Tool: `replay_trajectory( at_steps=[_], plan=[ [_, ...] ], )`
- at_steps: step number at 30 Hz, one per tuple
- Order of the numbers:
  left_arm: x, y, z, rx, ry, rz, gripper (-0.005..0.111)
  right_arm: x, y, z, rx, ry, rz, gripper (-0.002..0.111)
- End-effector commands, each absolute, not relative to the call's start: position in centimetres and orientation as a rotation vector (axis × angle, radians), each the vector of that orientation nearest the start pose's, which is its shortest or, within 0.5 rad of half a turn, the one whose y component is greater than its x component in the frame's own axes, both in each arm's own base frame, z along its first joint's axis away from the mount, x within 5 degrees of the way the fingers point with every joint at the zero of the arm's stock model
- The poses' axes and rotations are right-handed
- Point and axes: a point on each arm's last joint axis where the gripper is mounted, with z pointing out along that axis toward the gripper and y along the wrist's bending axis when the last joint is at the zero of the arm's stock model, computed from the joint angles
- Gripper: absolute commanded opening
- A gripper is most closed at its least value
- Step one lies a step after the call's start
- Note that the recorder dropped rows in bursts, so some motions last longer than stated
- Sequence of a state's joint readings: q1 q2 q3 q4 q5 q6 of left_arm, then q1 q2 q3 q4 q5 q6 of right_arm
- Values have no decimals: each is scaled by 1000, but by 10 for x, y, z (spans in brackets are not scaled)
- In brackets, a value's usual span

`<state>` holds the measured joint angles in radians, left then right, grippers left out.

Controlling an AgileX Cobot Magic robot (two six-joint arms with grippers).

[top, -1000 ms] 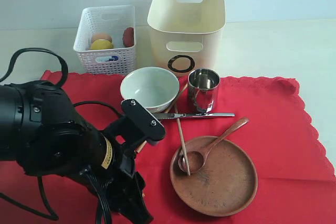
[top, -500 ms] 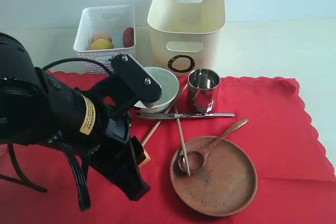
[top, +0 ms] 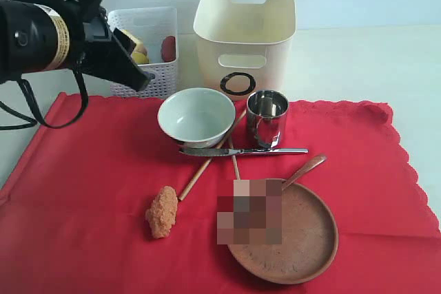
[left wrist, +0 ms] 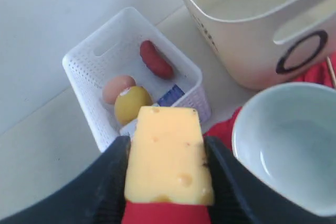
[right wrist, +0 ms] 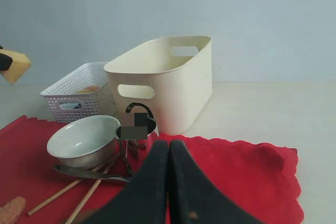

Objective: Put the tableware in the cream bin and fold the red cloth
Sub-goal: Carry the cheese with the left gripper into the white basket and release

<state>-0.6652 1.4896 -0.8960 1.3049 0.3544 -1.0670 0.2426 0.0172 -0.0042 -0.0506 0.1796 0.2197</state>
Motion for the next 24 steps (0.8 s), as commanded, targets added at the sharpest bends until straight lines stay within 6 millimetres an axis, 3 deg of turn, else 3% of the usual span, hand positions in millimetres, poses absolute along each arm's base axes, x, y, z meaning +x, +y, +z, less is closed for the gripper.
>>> replay_trajectory(
  at_steps=[1, 6, 15, 20, 24],
  plan=[
    [303, -151, 250, 609, 2015, -21, 0, 55, 13, 196, -57, 1679, 304, 0],
    [355, -137, 231, 476, 2084, -75, 0, 55, 13, 196, -57, 1679, 304, 0],
    [429, -162, 189, 394, 2115, -95, 0, 55, 13, 196, -57, 1679, 304, 0],
    [448, -164, 170, 374, 2123, -33, 0, 55, 13, 196, -57, 1679, 304, 0],
    [451, -165, 149, 381, 2160, -24, 0, 55, 13, 196, -57, 1679, 304, 0]
  ],
)
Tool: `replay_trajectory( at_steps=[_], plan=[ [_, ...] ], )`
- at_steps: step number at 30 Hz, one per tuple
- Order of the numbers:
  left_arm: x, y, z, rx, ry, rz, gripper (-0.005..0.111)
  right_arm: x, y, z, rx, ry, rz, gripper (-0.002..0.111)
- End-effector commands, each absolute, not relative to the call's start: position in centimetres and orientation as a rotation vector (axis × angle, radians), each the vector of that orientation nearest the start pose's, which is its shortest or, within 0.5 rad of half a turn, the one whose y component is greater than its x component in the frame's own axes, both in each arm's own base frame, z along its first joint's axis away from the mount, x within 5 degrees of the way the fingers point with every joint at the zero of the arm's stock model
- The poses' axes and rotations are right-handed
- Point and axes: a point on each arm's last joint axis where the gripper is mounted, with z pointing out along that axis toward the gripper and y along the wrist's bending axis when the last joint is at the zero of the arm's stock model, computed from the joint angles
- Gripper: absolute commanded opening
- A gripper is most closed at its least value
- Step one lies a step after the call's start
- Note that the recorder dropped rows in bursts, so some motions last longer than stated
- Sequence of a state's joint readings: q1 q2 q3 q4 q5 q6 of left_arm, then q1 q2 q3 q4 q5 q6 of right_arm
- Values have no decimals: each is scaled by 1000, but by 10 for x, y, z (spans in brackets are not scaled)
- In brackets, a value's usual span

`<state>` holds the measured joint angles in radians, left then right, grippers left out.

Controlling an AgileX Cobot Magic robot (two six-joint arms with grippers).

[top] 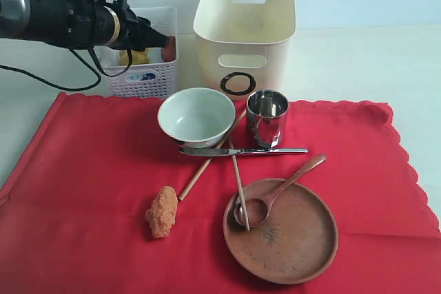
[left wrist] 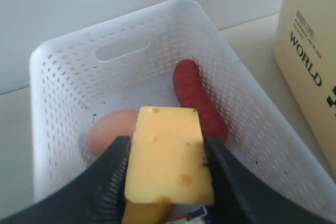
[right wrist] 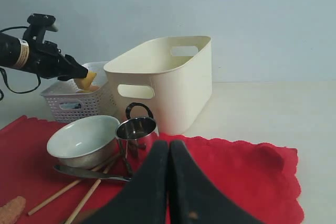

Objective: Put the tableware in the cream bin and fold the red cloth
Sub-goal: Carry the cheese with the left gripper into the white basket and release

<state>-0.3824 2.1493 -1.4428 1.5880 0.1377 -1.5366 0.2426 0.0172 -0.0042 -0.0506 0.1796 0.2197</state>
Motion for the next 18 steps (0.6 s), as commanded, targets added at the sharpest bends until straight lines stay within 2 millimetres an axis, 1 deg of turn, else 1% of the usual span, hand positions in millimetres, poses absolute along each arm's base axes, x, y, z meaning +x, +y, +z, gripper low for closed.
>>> replay_trajectory(
  at_steps=[1, 2, 4, 11, 14, 16, 18],
  plan=[
    [451, -165, 145, 383, 2168, -22, 0, 55, 13, 196, -57, 1679, 304, 0],
    [451, -165, 144, 383, 2172, -19, 1, 55, 13, 196, -57, 1679, 304, 0],
    [451, -165, 142, 382, 2175, -15, 10, 55, 13, 196, -57, 1679, 304, 0],
    [451, -164, 141, 380, 2176, -5, 52, 55, 13, 196, -57, 1679, 304, 0],
    [452, -164, 141, 377, 2176, 1, 66, 55, 13, 196, -57, 1679, 304, 0],
    [452, -164, 141, 375, 2176, 0, 74, 55, 13, 196, -57, 1679, 304, 0],
    [451, -164, 141, 376, 2176, -2, 79, 55, 13, 196, -55, 1680, 306, 0]
  ],
)
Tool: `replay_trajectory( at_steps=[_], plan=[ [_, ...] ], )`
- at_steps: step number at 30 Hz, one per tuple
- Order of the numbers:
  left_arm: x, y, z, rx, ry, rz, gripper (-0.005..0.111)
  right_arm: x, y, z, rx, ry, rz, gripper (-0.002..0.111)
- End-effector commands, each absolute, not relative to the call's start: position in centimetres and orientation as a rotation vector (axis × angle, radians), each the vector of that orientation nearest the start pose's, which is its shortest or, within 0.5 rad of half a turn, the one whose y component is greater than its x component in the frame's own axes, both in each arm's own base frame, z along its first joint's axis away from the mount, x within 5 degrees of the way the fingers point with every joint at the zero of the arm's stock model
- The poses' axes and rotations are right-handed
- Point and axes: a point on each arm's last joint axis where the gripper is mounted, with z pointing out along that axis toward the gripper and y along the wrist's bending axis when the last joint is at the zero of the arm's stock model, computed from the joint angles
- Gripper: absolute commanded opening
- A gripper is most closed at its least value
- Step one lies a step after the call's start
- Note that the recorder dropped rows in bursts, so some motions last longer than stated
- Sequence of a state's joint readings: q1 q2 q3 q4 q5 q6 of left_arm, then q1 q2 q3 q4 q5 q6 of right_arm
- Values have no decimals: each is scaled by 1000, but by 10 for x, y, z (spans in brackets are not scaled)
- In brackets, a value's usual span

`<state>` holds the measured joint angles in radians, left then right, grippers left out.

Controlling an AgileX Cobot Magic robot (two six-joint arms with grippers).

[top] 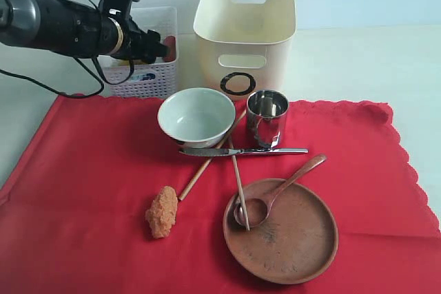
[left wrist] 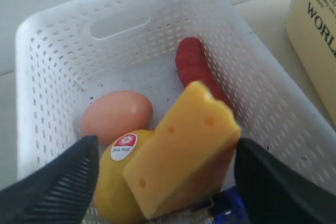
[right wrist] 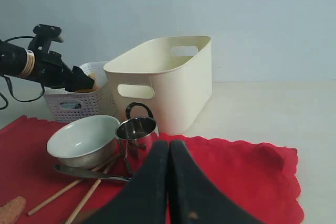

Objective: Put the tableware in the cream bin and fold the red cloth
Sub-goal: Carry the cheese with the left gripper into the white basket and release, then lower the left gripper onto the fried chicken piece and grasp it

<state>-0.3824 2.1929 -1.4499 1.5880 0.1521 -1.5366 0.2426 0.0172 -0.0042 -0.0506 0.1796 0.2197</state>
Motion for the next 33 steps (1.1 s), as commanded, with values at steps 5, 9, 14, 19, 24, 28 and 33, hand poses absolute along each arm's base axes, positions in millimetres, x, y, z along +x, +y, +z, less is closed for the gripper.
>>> replay_trajectory(
  at_steps=[5, 9, 14, 19, 24, 28, 33],
  plan=[
    [451, -164, 147, 370, 2166, -6, 78, 55, 13, 196, -55, 1680, 306, 0],
    [449, -166, 166, 370, 2130, -48, 68, 55, 13, 196, -55, 1680, 306, 0],
    [440, -169, 202, 371, 2070, -151, 38, 55, 13, 196, -55, 1680, 306, 0],
    [422, -162, 232, 359, 2028, -164, 3, 55, 13, 196, -55, 1680, 306, 0],
    [396, -154, 260, 370, 1987, -190, 0, 55, 13, 196, -55, 1680, 306, 0],
    [368, -147, 278, 392, 1963, -235, 0, 55, 13, 196, -55, 1680, 306, 0],
    [332, -142, 284, 450, 1958, -330, 0, 55, 13, 196, -55, 1680, 306, 0]
  ],
)
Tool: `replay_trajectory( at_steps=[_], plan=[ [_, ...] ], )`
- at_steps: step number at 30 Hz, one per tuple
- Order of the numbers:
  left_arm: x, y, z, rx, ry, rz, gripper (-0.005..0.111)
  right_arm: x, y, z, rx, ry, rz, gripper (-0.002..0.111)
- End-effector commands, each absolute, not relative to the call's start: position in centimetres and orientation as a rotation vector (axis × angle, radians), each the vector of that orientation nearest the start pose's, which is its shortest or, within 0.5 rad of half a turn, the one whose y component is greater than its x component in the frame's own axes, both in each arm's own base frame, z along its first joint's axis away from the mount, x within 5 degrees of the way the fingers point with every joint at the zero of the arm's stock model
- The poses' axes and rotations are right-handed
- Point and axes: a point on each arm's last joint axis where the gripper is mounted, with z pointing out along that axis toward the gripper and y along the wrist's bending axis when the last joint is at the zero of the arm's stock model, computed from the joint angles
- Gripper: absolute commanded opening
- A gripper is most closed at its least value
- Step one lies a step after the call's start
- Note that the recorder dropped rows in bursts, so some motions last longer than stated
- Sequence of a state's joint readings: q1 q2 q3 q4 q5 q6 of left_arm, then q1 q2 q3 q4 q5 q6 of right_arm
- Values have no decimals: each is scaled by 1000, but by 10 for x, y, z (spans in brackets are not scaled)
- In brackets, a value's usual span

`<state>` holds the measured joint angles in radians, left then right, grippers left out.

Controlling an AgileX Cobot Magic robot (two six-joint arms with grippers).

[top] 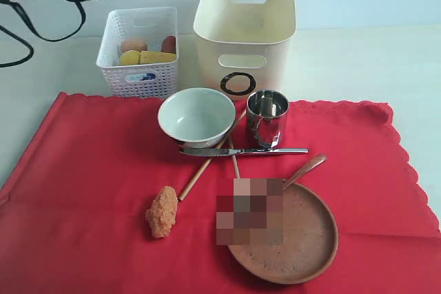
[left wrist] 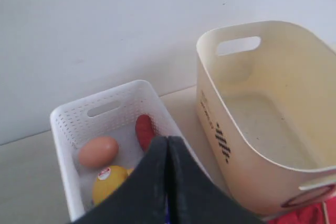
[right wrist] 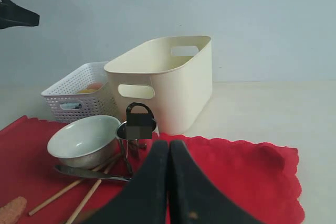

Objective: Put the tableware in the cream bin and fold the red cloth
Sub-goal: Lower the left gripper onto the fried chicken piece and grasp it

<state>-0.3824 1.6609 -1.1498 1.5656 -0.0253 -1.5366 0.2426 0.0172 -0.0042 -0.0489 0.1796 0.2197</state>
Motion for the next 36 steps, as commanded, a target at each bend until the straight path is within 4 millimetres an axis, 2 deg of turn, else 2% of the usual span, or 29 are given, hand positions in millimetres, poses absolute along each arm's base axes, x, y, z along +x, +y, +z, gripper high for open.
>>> replay_trajectory(
  at_steps=[1, 6, 12, 17, 24, 26, 29, 31, 32, 36],
  plan=[
    [326, -141, 282, 466, 1964, -346, 0, 55, 13, 196, -55, 1680, 306, 0],
    [305, -138, 265, 512, 2015, -393, 0, 55, 13, 196, -55, 1680, 306, 0],
    [282, -139, 233, 588, 2111, -503, 0, 55, 13, 196, -55, 1680, 306, 0],
    [261, -141, 210, 718, 2172, -597, 0, 55, 13, 196, -55, 1680, 306, 0],
    [230, -136, 177, 759, 2295, -674, 0, 55, 13, 196, -55, 1680, 306, 0],
    [218, -142, 163, 882, 2303, -686, 0, 55, 13, 196, -55, 1680, 306, 0],
    [210, -157, 148, 967, 2338, -697, 2, 55, 13, 196, -55, 1680, 306, 0],
    [206, -165, 138, 1027, 2354, -651, 17, 55, 13, 196, -55, 1680, 306, 0],
    [206, -169, 134, 1045, 2360, -614, 29, 55, 13, 196, -55, 1680, 306, 0],
    [207, -174, 136, 1054, 2348, -600, 53, 55, 13, 196, -55, 1680, 306, 0]
  ],
)
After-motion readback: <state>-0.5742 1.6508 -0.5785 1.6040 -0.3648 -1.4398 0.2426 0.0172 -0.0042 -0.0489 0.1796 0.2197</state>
